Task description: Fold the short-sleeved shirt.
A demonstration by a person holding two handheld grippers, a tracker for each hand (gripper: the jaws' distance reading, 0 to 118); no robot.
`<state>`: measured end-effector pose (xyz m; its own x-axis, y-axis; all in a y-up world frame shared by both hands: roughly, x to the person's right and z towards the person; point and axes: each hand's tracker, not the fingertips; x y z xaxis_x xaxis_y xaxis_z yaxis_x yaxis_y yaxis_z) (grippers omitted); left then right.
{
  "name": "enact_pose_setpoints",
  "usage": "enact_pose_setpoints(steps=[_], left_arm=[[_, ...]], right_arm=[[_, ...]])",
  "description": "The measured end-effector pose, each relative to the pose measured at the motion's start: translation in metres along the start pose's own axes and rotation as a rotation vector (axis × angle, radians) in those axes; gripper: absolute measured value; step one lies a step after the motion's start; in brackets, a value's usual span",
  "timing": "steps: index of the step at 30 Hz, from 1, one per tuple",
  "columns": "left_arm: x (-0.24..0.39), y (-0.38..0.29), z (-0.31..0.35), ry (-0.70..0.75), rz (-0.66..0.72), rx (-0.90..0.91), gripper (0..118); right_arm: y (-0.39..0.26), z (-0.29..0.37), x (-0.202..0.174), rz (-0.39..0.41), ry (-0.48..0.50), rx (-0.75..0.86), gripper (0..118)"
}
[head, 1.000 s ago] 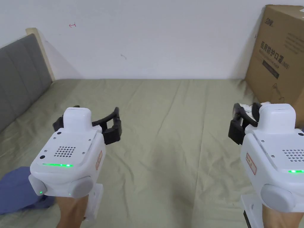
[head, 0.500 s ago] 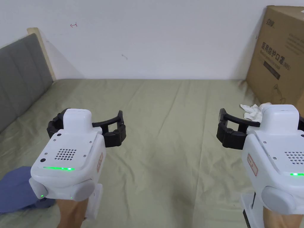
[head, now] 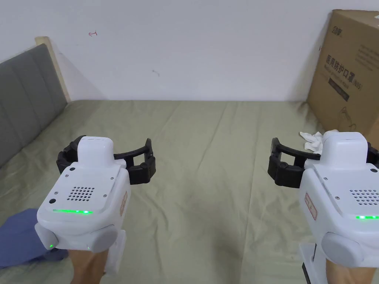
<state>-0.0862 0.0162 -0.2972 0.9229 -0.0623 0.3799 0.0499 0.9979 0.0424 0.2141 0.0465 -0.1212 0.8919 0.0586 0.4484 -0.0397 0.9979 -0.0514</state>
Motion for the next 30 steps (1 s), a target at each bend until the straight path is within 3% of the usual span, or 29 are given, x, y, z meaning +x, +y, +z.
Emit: enact_pose_setpoints(steps=[30], left_arm=[[-0.0027, -0.0026, 0.0018, 0.007, -0.001, -0.001, 118]], right_arm=[[0.0001, 0.0018, -0.0004, -0.005, -0.001, 0.002, 118]])
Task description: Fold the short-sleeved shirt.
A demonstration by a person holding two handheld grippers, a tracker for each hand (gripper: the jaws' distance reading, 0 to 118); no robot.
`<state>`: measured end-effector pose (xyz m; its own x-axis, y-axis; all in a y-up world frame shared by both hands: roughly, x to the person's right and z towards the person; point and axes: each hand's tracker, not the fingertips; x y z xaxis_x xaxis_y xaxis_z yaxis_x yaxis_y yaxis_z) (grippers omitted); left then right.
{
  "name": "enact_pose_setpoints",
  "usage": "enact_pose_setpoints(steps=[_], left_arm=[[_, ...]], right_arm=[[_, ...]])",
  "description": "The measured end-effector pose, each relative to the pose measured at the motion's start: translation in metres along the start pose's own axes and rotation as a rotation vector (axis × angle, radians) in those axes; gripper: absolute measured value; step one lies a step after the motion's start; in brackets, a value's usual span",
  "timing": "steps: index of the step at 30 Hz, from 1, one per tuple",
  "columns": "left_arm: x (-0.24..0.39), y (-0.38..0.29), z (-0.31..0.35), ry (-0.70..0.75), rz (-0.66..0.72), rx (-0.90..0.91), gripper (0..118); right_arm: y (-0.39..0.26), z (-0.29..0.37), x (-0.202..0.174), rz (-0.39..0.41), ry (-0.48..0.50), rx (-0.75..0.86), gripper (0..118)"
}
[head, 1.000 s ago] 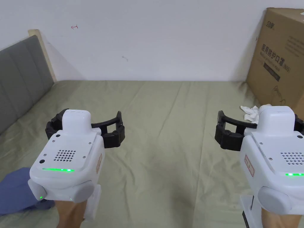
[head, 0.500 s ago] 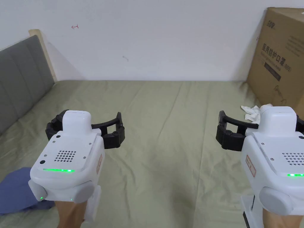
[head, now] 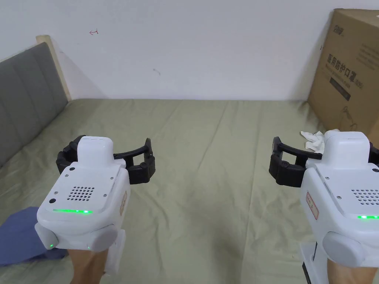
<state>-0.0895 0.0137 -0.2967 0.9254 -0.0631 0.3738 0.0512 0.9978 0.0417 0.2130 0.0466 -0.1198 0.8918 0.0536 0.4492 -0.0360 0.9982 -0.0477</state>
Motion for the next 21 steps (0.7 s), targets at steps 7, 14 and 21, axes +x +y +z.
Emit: enact_pose_setpoints(steps=[7, 14, 21], left_arm=[[-0.001, -0.001, 0.000, 0.002, -0.002, -0.001, 118], [-0.002, 0.000, 0.000, 0.002, -0.001, -0.002, 118], [-0.003, 0.002, 0.001, -0.001, 0.014, 0.004, 118]], right_arm=[[-0.001, 0.000, -0.001, 0.014, -0.007, 0.006, 118], [0.001, -0.003, -0.005, -0.009, -0.029, -0.033, 118], [0.016, -0.014, -0.003, -0.233, -0.072, -0.289, 118]])
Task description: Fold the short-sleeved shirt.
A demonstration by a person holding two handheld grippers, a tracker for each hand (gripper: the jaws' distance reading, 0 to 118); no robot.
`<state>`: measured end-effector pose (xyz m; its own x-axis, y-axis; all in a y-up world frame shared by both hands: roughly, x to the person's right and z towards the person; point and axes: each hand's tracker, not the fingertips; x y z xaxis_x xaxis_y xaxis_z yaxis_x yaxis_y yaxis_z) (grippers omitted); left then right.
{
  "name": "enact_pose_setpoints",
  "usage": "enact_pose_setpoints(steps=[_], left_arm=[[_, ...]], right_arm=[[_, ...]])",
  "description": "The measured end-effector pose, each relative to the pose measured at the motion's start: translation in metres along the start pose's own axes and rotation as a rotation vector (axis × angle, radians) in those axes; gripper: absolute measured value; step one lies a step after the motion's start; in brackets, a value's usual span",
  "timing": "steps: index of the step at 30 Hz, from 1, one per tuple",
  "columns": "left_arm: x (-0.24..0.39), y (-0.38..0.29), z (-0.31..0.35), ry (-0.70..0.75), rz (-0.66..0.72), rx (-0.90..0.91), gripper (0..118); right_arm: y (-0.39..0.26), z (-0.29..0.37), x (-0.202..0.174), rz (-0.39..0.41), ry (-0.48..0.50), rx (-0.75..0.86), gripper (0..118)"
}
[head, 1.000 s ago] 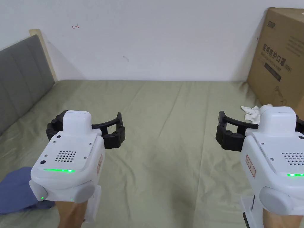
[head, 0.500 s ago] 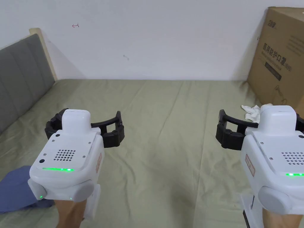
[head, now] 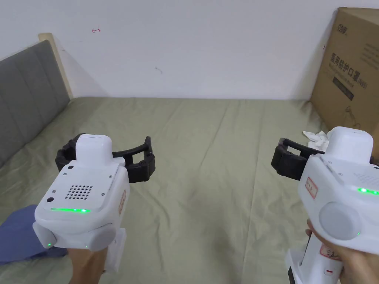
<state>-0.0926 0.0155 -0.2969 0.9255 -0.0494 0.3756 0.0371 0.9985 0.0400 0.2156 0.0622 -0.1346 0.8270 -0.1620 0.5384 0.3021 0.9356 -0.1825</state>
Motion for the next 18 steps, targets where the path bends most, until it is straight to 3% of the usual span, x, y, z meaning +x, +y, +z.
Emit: enact_pose_setpoints(steps=[3, 7, 18], left_arm=[[0.000, 0.000, 0.000, -0.004, 0.008, 0.002, 118], [0.000, 0.001, 0.000, -0.004, 0.007, 0.004, 118], [0.001, -0.001, 0.000, -0.007, 0.001, 0.003, 118]], right_arm=[[0.012, -0.003, -0.001, -0.089, -0.031, -0.182, 118], [0.020, -0.008, -0.005, -0.080, -0.081, -0.297, 118], [0.016, -0.010, 0.000, -0.065, -0.071, -0.239, 118]])
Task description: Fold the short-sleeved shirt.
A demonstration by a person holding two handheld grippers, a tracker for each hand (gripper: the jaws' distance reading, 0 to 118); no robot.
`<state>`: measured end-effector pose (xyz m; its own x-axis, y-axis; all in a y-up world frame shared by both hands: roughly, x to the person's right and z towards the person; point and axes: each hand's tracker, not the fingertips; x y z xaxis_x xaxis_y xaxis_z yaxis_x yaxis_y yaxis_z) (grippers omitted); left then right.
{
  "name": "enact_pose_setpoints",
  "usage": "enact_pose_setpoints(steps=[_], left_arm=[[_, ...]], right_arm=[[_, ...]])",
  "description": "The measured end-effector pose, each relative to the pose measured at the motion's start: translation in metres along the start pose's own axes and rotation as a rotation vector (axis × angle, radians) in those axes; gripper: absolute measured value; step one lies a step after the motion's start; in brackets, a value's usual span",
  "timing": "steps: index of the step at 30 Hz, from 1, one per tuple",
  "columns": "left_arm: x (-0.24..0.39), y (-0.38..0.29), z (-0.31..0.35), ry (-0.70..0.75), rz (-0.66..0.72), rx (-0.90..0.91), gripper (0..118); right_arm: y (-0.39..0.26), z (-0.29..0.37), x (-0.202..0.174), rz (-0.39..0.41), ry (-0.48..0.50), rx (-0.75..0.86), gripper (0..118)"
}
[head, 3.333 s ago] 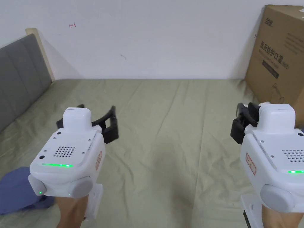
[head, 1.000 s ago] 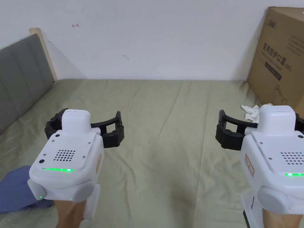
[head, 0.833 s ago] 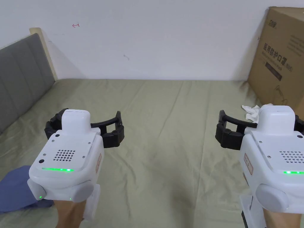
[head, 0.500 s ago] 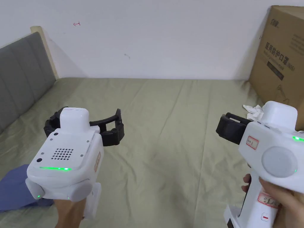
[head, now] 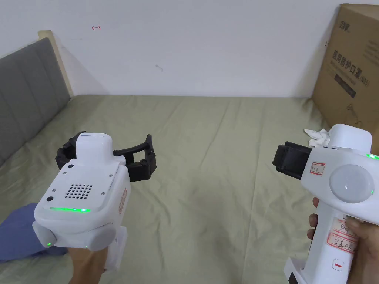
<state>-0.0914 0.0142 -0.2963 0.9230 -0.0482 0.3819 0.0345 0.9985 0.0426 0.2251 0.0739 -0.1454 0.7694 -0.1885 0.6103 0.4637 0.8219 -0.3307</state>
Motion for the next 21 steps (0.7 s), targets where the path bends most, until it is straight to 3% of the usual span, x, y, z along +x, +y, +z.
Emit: enact_pose_setpoints(steps=[3, 6, 8, 12, 17, 21], left_arm=[[0.000, 0.000, 0.000, 0.000, -0.001, -0.001, 118], [-0.001, 0.000, 0.000, -0.002, -0.004, 0.000, 118], [-0.001, 0.001, 0.001, 0.001, -0.008, 0.004, 118], [-0.002, 0.001, 0.001, 0.002, -0.009, 0.008, 118], [-0.003, 0.003, 0.002, 0.005, -0.008, 0.017, 118], [-0.005, 0.004, 0.003, 0.006, -0.003, 0.021, 118]], right_arm=[[0.001, -0.001, 0.002, -0.008, -0.013, -0.001, 118], [0.001, 0.001, 0.006, 0.009, 0.040, 0.041, 118], [-0.002, 0.002, 0.007, 0.022, 0.057, 0.115, 118], [-0.013, 0.011, 0.007, 0.122, 0.127, 0.322, 118], [-0.029, 0.016, 0.006, 0.153, 0.096, 0.558, 118], [-0.031, 0.016, 0.005, 0.169, 0.055, 0.574, 118]])
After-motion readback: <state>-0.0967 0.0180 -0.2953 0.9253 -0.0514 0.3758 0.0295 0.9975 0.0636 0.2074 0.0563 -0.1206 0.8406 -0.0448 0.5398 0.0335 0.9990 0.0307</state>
